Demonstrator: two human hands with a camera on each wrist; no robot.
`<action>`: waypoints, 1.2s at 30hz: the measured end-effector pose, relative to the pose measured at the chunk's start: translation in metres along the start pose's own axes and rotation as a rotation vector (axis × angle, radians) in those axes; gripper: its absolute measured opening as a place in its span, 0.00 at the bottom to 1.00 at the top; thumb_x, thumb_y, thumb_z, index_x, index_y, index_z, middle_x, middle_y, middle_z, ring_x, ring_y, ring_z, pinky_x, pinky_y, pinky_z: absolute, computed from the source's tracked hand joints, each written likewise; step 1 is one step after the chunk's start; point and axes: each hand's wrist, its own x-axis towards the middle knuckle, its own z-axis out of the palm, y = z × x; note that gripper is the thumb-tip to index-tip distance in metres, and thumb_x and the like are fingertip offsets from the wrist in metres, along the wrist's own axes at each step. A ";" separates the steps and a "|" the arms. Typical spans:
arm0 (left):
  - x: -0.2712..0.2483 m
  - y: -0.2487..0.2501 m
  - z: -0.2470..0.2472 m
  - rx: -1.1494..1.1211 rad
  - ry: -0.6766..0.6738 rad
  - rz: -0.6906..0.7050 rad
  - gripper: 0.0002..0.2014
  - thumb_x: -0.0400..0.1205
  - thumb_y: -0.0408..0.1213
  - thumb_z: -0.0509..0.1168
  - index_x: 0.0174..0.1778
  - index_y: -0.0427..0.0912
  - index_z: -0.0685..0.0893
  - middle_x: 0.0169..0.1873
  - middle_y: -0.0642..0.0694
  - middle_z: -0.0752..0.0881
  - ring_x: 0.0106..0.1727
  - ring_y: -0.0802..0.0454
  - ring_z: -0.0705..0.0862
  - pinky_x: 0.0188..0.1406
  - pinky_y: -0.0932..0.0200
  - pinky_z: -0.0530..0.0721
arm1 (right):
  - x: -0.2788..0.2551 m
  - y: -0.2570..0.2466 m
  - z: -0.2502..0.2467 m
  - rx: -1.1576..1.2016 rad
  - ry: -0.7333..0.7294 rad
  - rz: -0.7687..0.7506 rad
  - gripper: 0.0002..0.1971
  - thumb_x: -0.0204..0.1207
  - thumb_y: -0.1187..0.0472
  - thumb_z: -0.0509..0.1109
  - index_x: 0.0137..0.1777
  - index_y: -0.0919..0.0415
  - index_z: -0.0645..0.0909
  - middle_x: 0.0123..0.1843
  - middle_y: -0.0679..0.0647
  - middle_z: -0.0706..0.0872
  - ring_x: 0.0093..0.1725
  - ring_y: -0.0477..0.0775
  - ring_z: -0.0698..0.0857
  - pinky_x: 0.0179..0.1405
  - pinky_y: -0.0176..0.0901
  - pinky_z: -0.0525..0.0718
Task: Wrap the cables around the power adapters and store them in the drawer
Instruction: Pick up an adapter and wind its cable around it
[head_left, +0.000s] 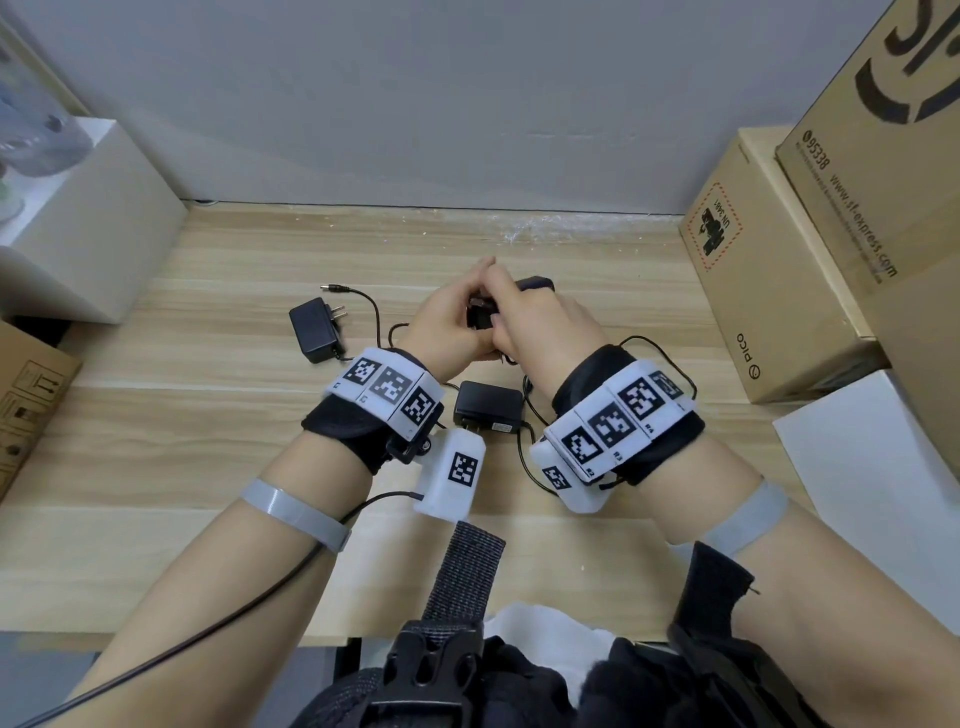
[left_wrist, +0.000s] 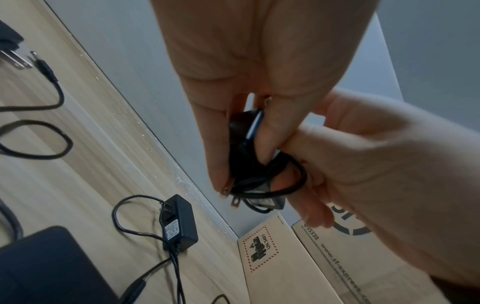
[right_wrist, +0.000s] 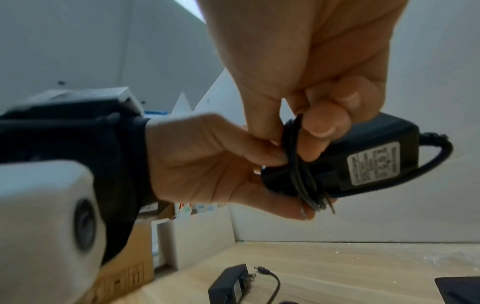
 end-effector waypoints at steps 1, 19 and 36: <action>0.001 0.000 -0.001 0.002 0.022 -0.023 0.37 0.74 0.15 0.64 0.77 0.42 0.64 0.51 0.53 0.77 0.49 0.57 0.81 0.46 0.56 0.88 | 0.001 -0.001 0.000 -0.059 -0.015 -0.022 0.21 0.80 0.66 0.54 0.72 0.60 0.58 0.48 0.61 0.80 0.39 0.61 0.73 0.36 0.49 0.70; 0.003 -0.014 -0.008 -0.075 -0.088 -0.146 0.21 0.73 0.11 0.60 0.57 0.35 0.74 0.43 0.46 0.80 0.38 0.52 0.85 0.36 0.56 0.89 | 0.004 0.000 0.003 -0.235 0.315 -0.124 0.12 0.63 0.59 0.75 0.45 0.64 0.81 0.37 0.57 0.83 0.35 0.61 0.84 0.31 0.45 0.73; -0.009 -0.021 -0.007 -0.132 -0.091 -0.091 0.26 0.74 0.13 0.63 0.62 0.41 0.72 0.48 0.49 0.83 0.39 0.52 0.81 0.32 0.63 0.86 | 0.004 0.025 0.011 0.534 0.327 0.135 0.13 0.74 0.61 0.64 0.58 0.55 0.70 0.30 0.50 0.79 0.33 0.55 0.77 0.36 0.42 0.71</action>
